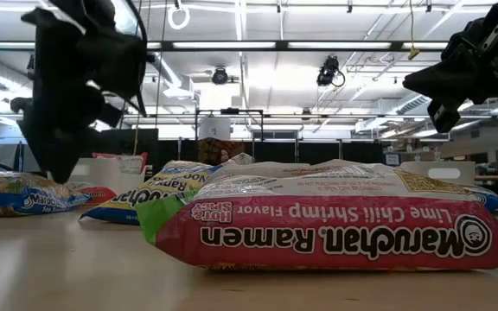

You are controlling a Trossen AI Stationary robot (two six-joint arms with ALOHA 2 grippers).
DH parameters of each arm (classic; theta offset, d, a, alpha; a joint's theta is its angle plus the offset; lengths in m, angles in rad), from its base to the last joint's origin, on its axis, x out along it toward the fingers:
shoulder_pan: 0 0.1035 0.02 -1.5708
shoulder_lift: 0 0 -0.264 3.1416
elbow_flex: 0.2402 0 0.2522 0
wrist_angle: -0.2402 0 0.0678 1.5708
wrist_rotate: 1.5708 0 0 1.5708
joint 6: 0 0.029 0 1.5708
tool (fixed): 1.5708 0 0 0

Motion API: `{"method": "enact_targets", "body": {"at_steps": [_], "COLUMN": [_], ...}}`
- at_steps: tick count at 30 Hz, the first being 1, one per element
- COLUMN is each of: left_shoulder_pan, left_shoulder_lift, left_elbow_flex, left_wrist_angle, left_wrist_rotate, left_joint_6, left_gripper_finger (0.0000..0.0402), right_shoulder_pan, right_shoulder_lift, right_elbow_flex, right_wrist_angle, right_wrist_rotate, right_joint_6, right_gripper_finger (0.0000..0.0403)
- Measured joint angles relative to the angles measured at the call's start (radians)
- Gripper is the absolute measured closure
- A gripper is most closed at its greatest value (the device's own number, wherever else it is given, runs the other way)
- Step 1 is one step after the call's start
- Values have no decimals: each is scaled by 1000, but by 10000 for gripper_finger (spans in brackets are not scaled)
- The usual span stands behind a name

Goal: Sort Maruchan noodles
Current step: Put the orange noodle pack into the left white bin

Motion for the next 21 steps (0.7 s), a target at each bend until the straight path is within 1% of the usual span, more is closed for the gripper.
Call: {"method": "enact_targets", "body": {"at_steps": [3, 7, 10, 14, 18, 21], "left_shoulder_pan": [29, 48, 53, 66, 68, 68], "left_shoulder_lift": [0, 0, 0, -2, -1, 0], "left_elbow_flex": [-44, -79, -97, -112, -114, -115], "left_wrist_angle": [100, 220, 262, 249, 228, 233], "left_wrist_rotate": [0, -4, -16, -39, -64, -64], "left_joint_6": [16, 89, 119, 124, 132, 160], "left_gripper_finger": [143, 145, 162, 214, 283, 342], "right_shoulder_pan": [0, 0, 0, 0, 0, 0], "right_shoulder_lift": [0, 0, 0, 0, 0, 0], "right_elbow_flex": [0, 0, 0, 0, 0, 0], "right_wrist_angle": [1, 2, 3, 3, 5, 6], "right_wrist_rotate": [0, 0, 0, 0, 0, 0], "right_joint_6": [0, 0, 0, 0, 0, 0], "right_gripper_finger": [366, 366, 366, 366, 366, 366]}}
